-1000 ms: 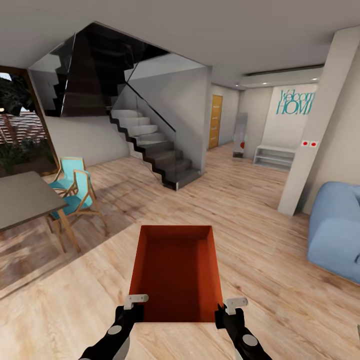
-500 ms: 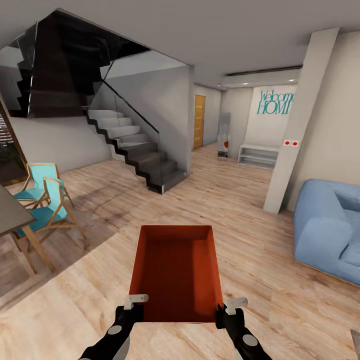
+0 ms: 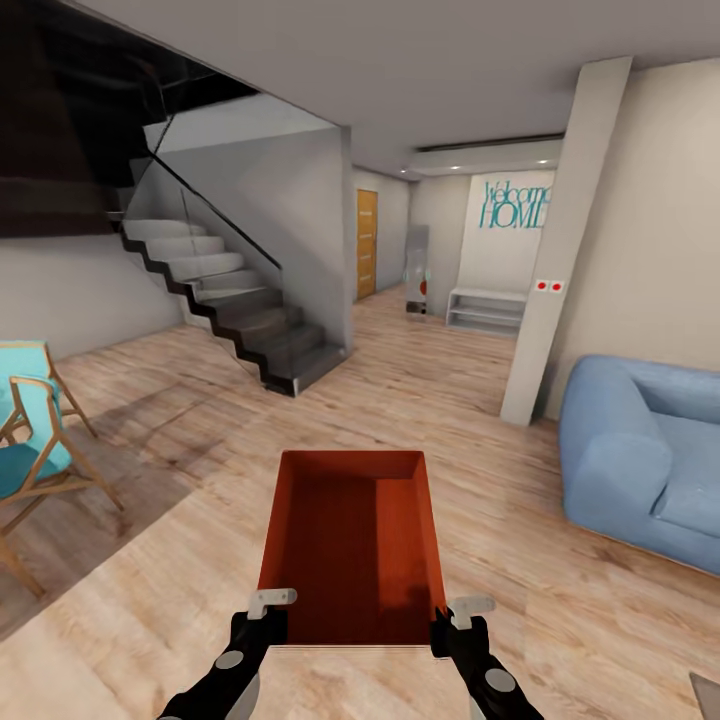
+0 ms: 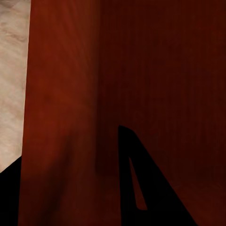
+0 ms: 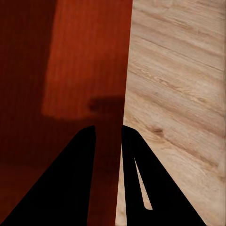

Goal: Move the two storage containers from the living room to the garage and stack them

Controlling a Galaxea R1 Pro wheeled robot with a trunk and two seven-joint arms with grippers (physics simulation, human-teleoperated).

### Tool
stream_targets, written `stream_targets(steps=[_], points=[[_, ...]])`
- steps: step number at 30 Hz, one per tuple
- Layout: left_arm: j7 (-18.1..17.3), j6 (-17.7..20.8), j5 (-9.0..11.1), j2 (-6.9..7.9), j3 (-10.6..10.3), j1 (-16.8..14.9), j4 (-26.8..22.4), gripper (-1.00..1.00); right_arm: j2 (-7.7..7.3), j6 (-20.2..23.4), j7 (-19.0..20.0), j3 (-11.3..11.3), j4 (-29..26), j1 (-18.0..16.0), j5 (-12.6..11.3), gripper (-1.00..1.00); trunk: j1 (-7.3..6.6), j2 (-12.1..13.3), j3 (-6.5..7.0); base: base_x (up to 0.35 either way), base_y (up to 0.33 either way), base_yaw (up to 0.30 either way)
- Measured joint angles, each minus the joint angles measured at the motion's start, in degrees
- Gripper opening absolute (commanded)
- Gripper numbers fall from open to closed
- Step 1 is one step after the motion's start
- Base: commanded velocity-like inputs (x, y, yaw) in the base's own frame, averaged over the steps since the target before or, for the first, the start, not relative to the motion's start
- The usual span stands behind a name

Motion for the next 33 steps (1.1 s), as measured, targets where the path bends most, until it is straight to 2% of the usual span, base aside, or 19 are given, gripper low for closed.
stream_targets(steps=[7,15,33], points=[[0.0,0.0,0.0,0.01,-0.1,0.0,0.0,-1.00,0.00,0.0,-0.1,0.1,0.0,0.0,-0.2,-1.00,0.00,0.0,0.00,0.329,0.000,-0.008],[0.0,0.0,0.0,0.00,0.0,0.0,0.0,-1.00,0.00,0.0,0.0,0.0,0.0,0.0,-0.1,-1.00,0.00,0.0,0.00,0.329,0.004,-0.168],[-0.1,0.0,0.0,0.03,0.0,0.0,0.0,-1.00,0.00,0.0,0.0,0.1,0.0,0.0,0.0,-1.00,0.00,0.0,0.00,0.329,0.000,-0.004]])
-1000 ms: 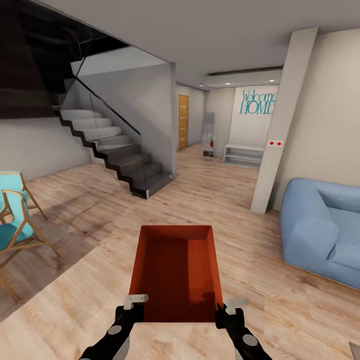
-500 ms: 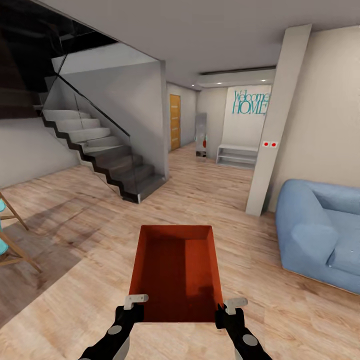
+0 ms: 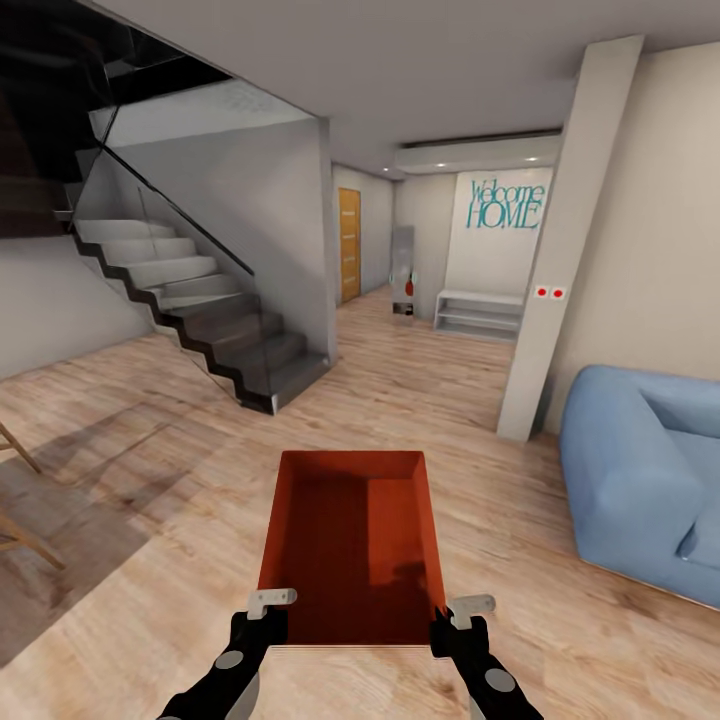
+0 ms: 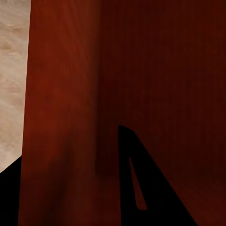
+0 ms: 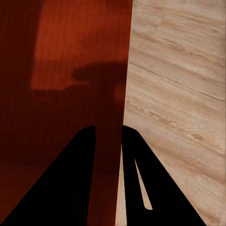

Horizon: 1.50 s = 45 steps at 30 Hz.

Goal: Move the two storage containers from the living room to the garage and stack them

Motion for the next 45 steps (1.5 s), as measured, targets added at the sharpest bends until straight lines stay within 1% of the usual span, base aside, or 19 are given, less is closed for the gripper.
stream_targets(steps=[26,39,45], points=[[0.2,0.0,0.0,-0.05,-0.2,0.0,0.0,-1.00,-0.01,-0.3,0.0,-0.1,0.3,0.0,-0.4,-1.00,0.00,0.0,0.00,0.330,0.000,-0.002],[0.2,0.0,0.0,-0.05,-0.3,0.0,0.1,-1.00,-0.01,-0.4,0.0,0.0,0.3,0.0,-0.5,-1.00,0.00,0.0,0.00,0.332,0.000,-0.230],[0.1,0.0,0.0,-0.03,-0.2,0.0,0.0,-1.00,0.02,-0.2,0.0,-0.1,0.2,0.0,-0.3,-1.00,0.00,0.0,0.00,0.332,0.000,-0.057]])
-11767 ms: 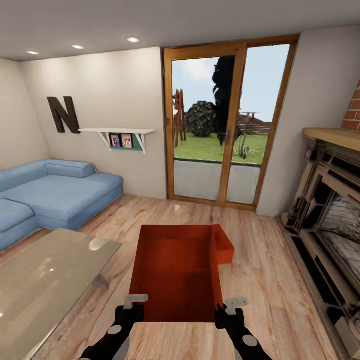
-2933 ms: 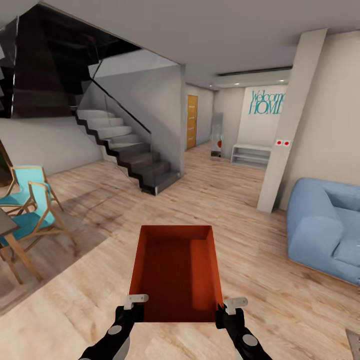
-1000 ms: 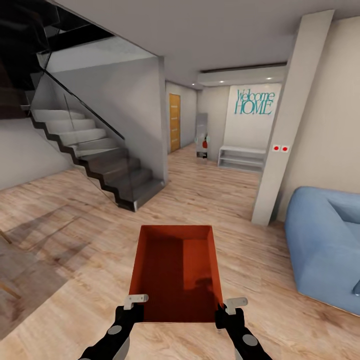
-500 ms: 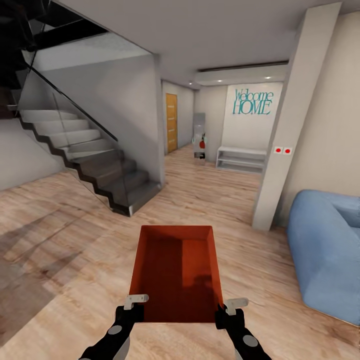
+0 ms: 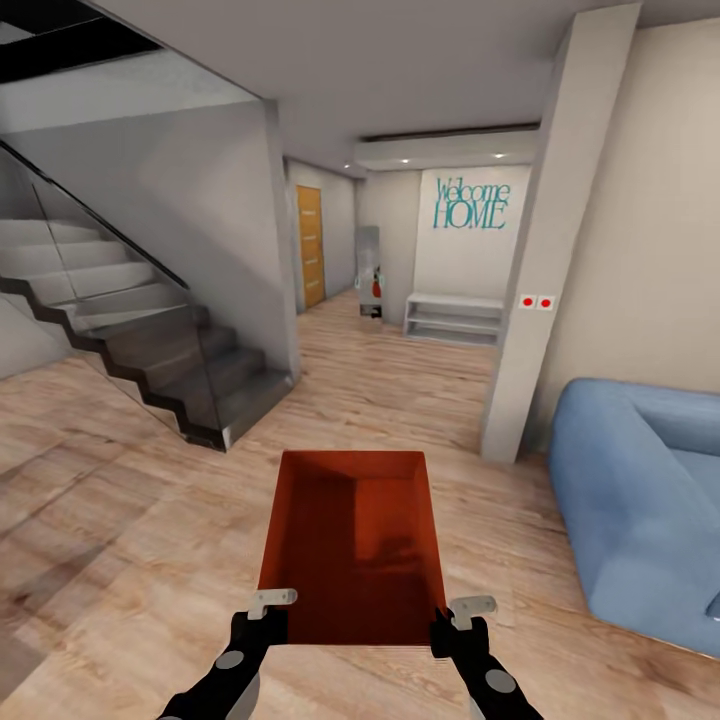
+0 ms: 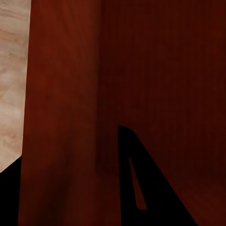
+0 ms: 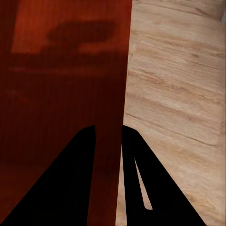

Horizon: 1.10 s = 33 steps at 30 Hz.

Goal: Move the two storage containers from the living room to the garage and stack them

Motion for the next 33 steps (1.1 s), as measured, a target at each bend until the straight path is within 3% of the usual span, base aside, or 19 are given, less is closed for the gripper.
stream_targets(steps=[14,25,33], points=[[0.0,0.0,0.0,-0.02,0.0,0.0,0.0,-1.00,-0.03,0.0,0.0,0.0,0.0,0.0,-0.1,-1.00,0.00,0.0,0.00,0.332,0.078,-0.007],[0.1,0.0,0.0,-0.05,-0.2,0.0,0.0,-1.00,-0.04,-0.4,0.1,0.0,0.3,0.0,-0.2,-1.00,0.00,0.0,0.00,0.332,0.093,-0.214],[0.1,0.0,0.0,-0.04,-0.2,0.0,0.0,-1.00,-0.03,-0.3,0.1,0.0,0.2,0.0,-0.2,-1.00,0.00,0.0,0.00,0.317,0.153,-0.023]])
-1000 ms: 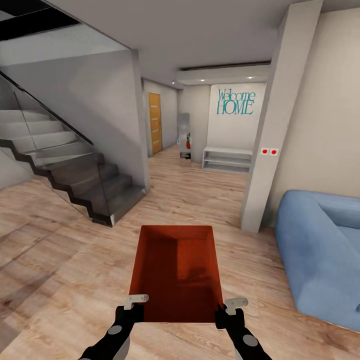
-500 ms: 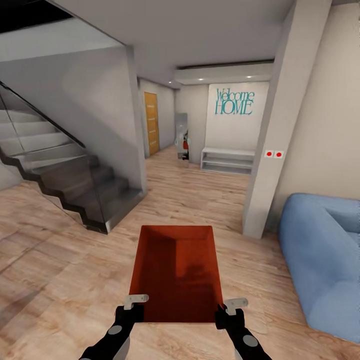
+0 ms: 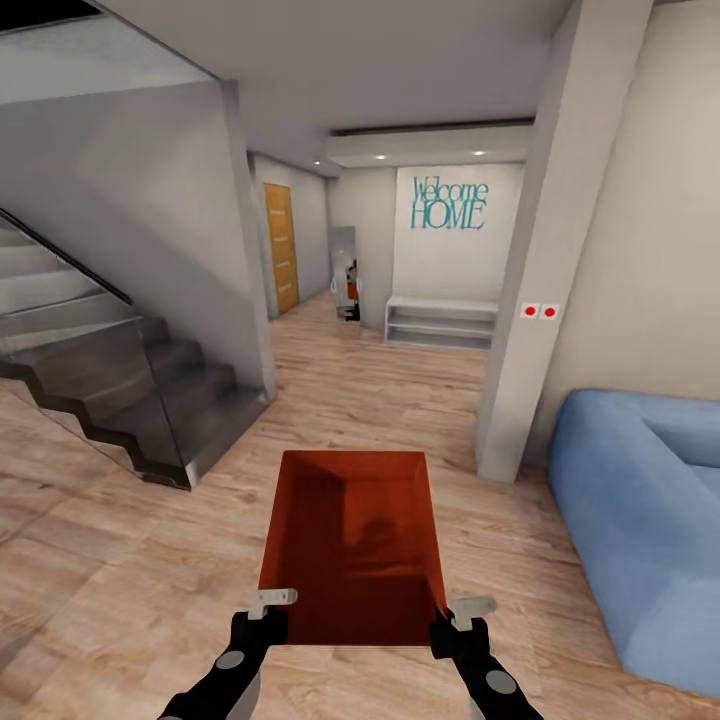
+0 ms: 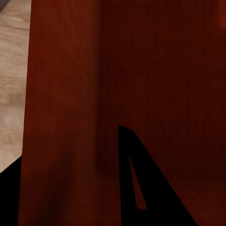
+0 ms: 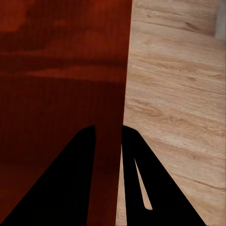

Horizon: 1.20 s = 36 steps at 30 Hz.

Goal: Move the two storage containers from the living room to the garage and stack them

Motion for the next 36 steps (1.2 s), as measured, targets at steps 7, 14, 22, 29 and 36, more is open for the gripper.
stream_targets(steps=[7,14,22,29,36], points=[[0.0,0.0,0.0,0.00,0.0,0.0,0.0,-1.00,0.00,0.0,0.0,0.0,0.0,0.0,0.0,-1.00,0.00,0.0,0.00,0.306,0.180,0.000],[-0.1,0.0,0.0,-0.01,0.1,0.0,0.0,-1.00,0.00,0.2,0.0,0.0,-0.1,0.0,0.1,-1.00,0.00,0.0,0.00,0.318,0.101,0.000],[-0.1,0.0,0.0,0.01,0.2,0.0,0.0,-1.00,0.01,0.3,0.0,0.0,-0.3,0.0,0.2,-1.00,0.00,0.0,0.00,0.324,0.080,0.000],[0.0,0.0,0.0,-0.01,0.1,0.0,0.0,-1.00,0.00,0.2,0.1,-0.1,-0.2,0.0,0.2,-1.00,0.00,0.0,0.00,0.324,0.079,0.000],[-0.1,0.0,0.0,0.00,0.2,0.0,0.0,-1.00,0.02,0.4,0.0,-0.1,-0.3,0.0,0.3,-1.00,0.00,0.0,0.00,0.324,0.075,0.000]])
